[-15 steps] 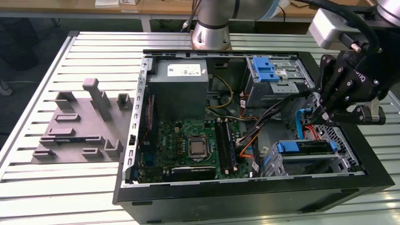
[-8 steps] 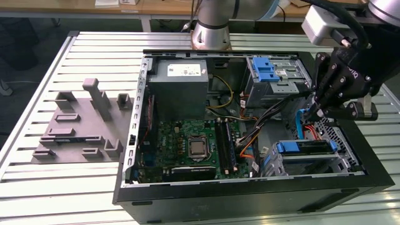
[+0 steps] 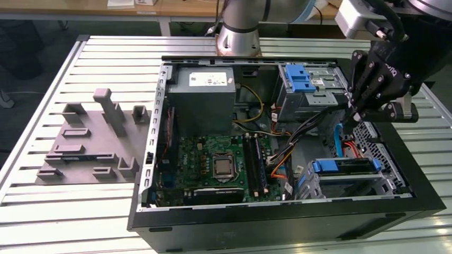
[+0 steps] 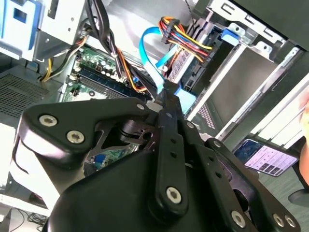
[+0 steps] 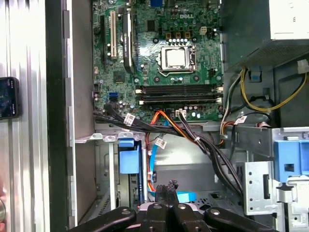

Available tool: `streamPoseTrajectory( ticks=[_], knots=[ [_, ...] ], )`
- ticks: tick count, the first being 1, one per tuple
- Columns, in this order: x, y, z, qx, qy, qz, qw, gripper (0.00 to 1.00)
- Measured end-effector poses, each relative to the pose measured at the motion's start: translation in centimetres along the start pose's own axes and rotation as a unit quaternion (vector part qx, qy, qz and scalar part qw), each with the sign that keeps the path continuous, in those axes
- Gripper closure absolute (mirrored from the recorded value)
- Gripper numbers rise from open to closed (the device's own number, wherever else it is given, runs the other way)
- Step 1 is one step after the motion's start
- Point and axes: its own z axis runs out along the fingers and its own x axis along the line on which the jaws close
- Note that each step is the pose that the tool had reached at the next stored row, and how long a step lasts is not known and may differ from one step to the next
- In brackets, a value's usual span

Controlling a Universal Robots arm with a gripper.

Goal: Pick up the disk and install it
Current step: 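Insert the second disk wire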

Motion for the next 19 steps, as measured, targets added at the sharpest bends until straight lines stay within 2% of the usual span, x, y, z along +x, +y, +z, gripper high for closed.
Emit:
streamPoseTrajectory(
  ticks=[11,12,16,17,19],
  knots=[
    [-0.39,0.03,0.07,0.0001,0.0016,0.0,1.0,0.89],
    [-0.43,0.04,0.09,0.0002,0.0021,0.0,1.0,0.82],
    [-0.61,0.04,0.22,0.0003,0.0042,0.0,1.0,0.82],
    [-0.63,0.04,0.27,0.0003,0.0042,0.0,1.0,0.75],
    [-0.67,0.04,0.33,0.0003,0.0042,0.0,1.0,0.75]
  ],
)
